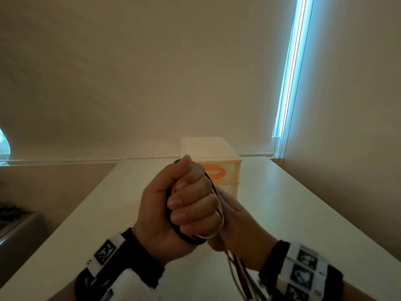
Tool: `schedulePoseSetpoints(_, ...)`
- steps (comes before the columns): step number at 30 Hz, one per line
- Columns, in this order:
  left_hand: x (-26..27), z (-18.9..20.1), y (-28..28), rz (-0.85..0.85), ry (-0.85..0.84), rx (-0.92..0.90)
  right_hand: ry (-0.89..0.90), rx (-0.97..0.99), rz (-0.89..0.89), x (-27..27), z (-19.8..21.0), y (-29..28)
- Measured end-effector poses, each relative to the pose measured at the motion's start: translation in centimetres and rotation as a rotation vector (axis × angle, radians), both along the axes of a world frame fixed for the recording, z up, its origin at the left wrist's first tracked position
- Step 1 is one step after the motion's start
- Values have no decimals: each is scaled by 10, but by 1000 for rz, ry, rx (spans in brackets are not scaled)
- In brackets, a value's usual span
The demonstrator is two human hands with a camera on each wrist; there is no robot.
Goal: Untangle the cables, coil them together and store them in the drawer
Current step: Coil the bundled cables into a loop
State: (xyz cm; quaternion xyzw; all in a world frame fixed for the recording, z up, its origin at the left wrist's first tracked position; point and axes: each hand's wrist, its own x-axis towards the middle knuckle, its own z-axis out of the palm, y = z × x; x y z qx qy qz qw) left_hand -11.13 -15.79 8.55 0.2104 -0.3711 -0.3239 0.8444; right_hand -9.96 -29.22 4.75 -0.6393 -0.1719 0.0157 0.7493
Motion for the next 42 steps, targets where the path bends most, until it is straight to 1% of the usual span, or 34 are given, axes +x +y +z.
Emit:
schedulePoseSetpoints(1,2,1,2,12,8,-7,10,24,-30,-1,-4,4)
schedulePoseSetpoints(3,6,0,5,38,23,-9,55,66,-19,0,-10,13)
schedulePoseSetpoints(5,11,-2,7,57,52,-1,117,94,-49,1,-12,21)
schedulePoseSetpoints(9,23,-8,11,102,109,57,219,155,-29,3,-16,30)
schedulePoseSetpoints(11,29,-12,12,112,144,95,259,165,4,4,-16,30)
schedulePoseSetpoints(14,35,-14,13,138,164,150,371,181,95,5,-15,25)
schedulePoseSetpoints(17,35,-12,14,160,163,198,462,277,191,5,-11,21)
schedulePoseSetpoints(18,34,-10,14,174,161,214,458,276,190,5,-10,20)
schedulePoseSetpoints(22,28,-5,12,222,132,210,340,103,69,2,-5,26)
schedulePoseSetpoints(25,22,-5,13,258,57,186,263,22,-17,2,-3,32)
schedulePoseSetpoints(27,19,-4,15,254,13,148,207,73,-27,0,-1,35)
schedulePoseSetpoints(30,14,-1,17,253,-71,95,170,120,-68,-2,2,37)
schedulePoseSetpoints(33,13,0,19,196,-152,38,126,133,-59,-6,6,39)
schedulePoseSetpoints(35,15,-2,21,186,-176,59,149,124,-69,-4,3,40)
schedulePoseSetpoints(38,21,-6,22,191,-134,90,274,94,-84,0,0,44)
schedulePoseSetpoints(40,24,-10,20,232,-106,113,305,114,-90,1,-1,42)
schedulePoseSetpoints(42,27,-11,18,281,-84,133,315,130,-13,-3,-1,39)
